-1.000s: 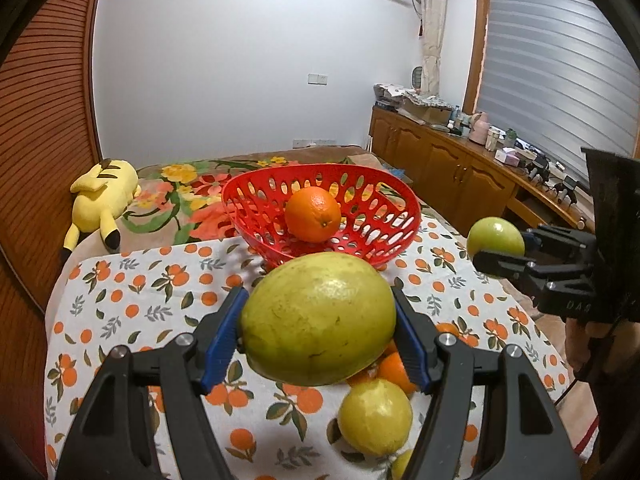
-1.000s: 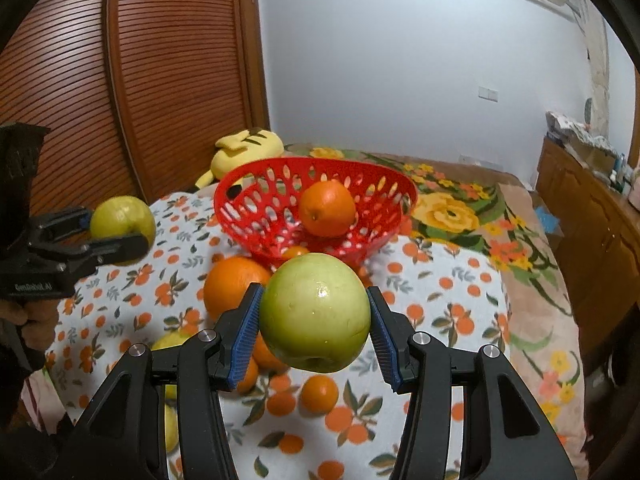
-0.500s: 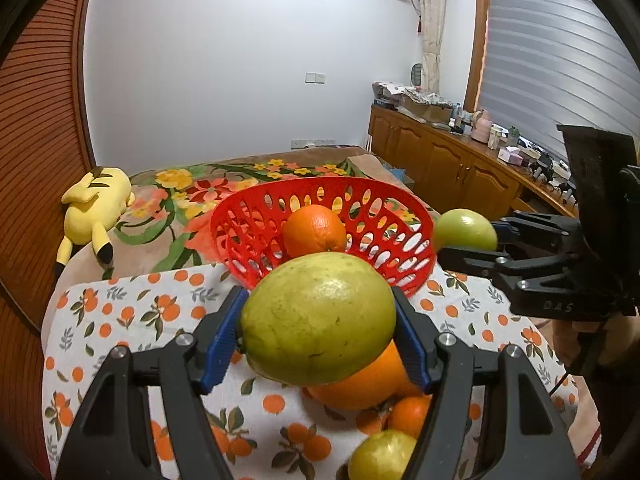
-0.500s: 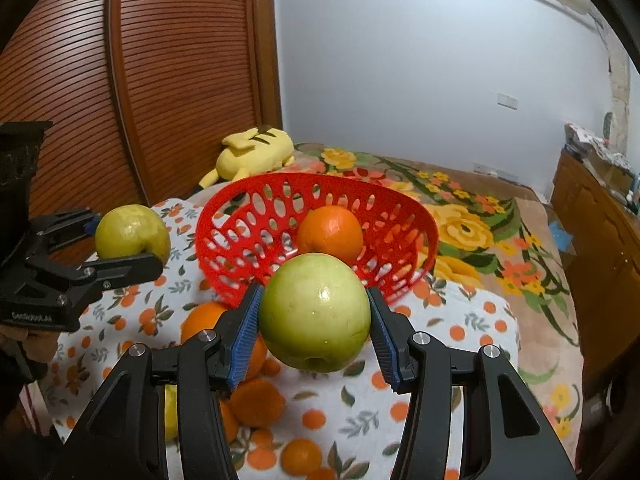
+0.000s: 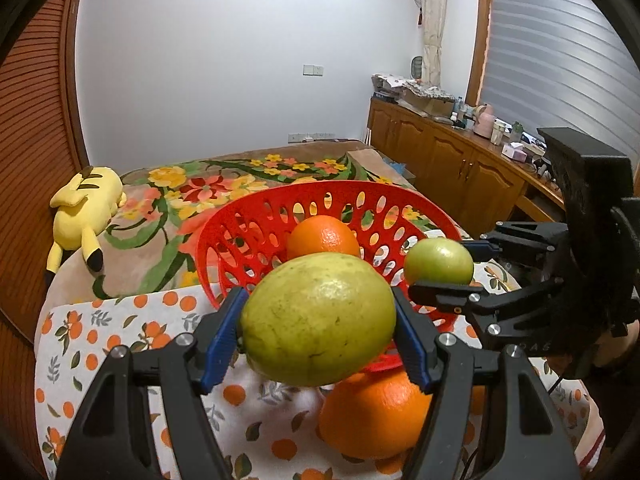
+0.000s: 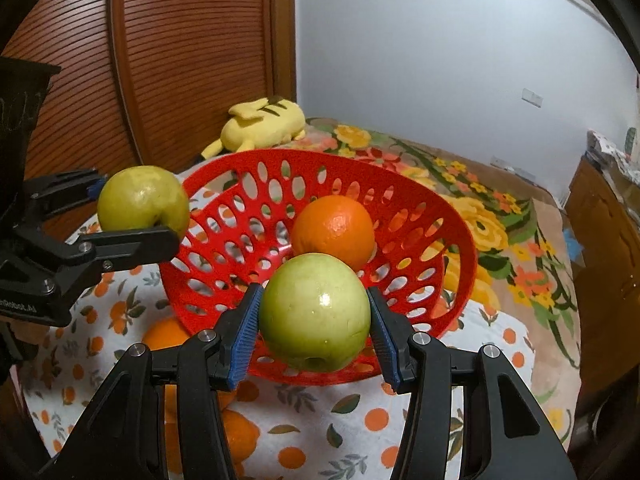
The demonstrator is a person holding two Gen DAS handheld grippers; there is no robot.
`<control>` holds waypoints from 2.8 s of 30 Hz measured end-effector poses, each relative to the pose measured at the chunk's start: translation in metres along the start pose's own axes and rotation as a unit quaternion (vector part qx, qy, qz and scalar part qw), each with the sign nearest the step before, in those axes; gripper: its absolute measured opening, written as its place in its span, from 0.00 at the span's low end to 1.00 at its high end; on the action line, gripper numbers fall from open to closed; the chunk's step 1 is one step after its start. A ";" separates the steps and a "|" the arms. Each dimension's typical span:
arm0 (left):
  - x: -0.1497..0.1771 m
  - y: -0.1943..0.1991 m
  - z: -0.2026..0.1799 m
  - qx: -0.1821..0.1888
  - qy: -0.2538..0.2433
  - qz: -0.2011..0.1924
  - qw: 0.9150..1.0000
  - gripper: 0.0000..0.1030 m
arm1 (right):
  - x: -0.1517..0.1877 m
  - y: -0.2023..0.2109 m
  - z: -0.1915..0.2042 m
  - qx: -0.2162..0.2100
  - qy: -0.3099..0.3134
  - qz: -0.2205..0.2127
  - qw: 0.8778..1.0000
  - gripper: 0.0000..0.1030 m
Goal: Organize fruits
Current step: 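Lower the pear and pomelo into the basket and open both grippers, then withdraw both open grippers back toward the remaining fruit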
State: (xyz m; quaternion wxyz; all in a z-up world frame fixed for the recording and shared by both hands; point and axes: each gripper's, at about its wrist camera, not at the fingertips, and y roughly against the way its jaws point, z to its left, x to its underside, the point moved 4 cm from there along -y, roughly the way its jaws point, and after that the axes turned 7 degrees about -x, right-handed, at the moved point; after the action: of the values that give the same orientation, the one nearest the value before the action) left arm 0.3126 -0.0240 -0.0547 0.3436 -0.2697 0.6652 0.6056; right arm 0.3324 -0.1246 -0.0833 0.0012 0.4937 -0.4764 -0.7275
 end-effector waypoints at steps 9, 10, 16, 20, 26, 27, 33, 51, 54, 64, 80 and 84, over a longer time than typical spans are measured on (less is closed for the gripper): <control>0.001 -0.018 0.003 0.000 -0.001 0.010 1.000 0.67 | -0.005 0.002 -0.007 0.002 -0.005 -0.009 1.000 0.50; 0.001 -0.018 0.002 0.000 -0.003 0.009 1.000 0.67 | -0.005 0.003 -0.009 0.004 -0.006 -0.010 1.000 0.50; -0.001 -0.023 -0.002 -0.003 -0.005 0.013 1.000 0.67 | -0.002 0.010 -0.011 0.004 -0.015 -0.018 1.000 0.50; -0.002 -0.027 -0.005 -0.006 -0.010 0.016 1.000 0.67 | -0.002 0.014 -0.010 0.004 -0.014 -0.023 1.000 0.50; -0.003 -0.033 -0.008 -0.007 -0.014 0.025 1.000 0.67 | -0.002 0.018 -0.009 0.003 -0.014 -0.027 1.000 0.50; -0.003 -0.034 -0.008 -0.008 -0.014 0.027 1.000 0.67 | -0.002 0.019 -0.010 0.003 -0.015 -0.027 1.000 0.50; -0.001 -0.039 -0.011 -0.010 -0.021 0.041 0.999 0.67 | -0.001 0.022 -0.010 0.003 -0.016 -0.030 0.999 0.50; 0.002 -0.013 -0.016 0.004 -0.015 0.021 1.000 0.69 | 0.009 0.053 -0.001 0.009 -0.029 -0.047 0.998 0.50; 0.009 0.001 -0.016 0.006 -0.012 0.016 1.000 0.69 | 0.015 0.060 0.004 0.011 -0.036 -0.051 0.998 0.52; 0.049 0.044 -0.014 0.016 0.000 0.014 1.000 0.69 | 0.057 0.083 0.030 0.017 -0.072 -0.058 0.996 0.54; 0.120 0.072 -0.027 0.026 0.000 0.043 0.999 0.69 | 0.129 0.081 0.048 0.028 -0.118 -0.040 0.992 0.54; 0.133 0.073 -0.033 0.035 0.002 0.055 0.998 0.69 | 0.138 0.083 0.059 0.020 -0.125 -0.043 0.991 0.54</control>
State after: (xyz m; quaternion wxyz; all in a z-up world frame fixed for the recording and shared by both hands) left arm 0.1690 -0.0402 -0.1124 0.3175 -0.2220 0.7008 0.5990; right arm 0.1804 -0.1946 -0.1210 -0.0997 0.4189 -0.4656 -0.7732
